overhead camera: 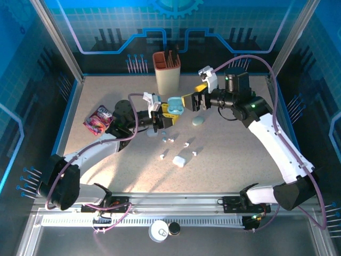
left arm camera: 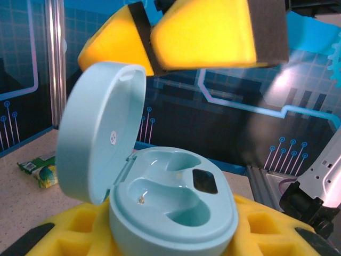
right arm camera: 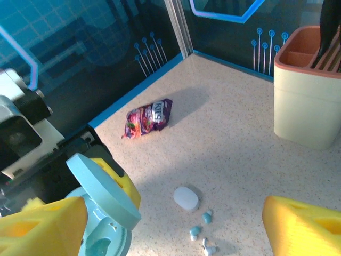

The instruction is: Insert the wireless bluetooth earbuds into the charging case

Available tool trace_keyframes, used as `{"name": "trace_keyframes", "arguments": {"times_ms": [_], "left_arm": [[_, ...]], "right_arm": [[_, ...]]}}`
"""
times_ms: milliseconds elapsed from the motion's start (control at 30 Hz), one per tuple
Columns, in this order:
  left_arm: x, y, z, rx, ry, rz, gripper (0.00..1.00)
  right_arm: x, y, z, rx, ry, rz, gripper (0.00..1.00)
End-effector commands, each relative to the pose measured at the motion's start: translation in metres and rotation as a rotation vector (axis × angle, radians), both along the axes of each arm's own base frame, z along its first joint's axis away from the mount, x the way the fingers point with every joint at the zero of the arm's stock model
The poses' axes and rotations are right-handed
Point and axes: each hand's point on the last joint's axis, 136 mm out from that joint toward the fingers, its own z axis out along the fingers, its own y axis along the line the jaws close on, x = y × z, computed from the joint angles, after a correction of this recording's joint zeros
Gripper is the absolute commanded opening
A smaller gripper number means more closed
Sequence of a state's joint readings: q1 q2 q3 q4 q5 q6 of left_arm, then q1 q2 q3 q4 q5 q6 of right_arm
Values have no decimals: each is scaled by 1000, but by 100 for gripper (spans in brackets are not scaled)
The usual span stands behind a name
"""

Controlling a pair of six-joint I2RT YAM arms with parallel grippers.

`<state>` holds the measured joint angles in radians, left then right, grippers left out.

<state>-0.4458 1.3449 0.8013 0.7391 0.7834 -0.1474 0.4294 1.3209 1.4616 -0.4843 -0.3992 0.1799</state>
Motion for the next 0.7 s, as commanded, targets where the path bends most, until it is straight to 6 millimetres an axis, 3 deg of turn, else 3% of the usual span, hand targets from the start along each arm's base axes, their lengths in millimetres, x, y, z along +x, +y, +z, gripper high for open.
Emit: {"name": "trace_keyframes", "arguments": {"times_ms": [0,100,267,500,667], "left_arm": [[-6,8,11,-13,-66,4,36],[-3,16,10,-13,-64,26,36],[-1,32,12,-14,-69,71,36],[-1,50,10,-12,-63,125,36],[-3,54,10,-10,-60,140,36]], "right_arm": [[0,-15,18,83,-20,-75,85],[10,-28,5,137,62,-164,83],[26,-39,-54,129,300,-250,80],[30,-2,-126,86,577,-108,80],[31,29,-173,-69,629,-44,72]]}}
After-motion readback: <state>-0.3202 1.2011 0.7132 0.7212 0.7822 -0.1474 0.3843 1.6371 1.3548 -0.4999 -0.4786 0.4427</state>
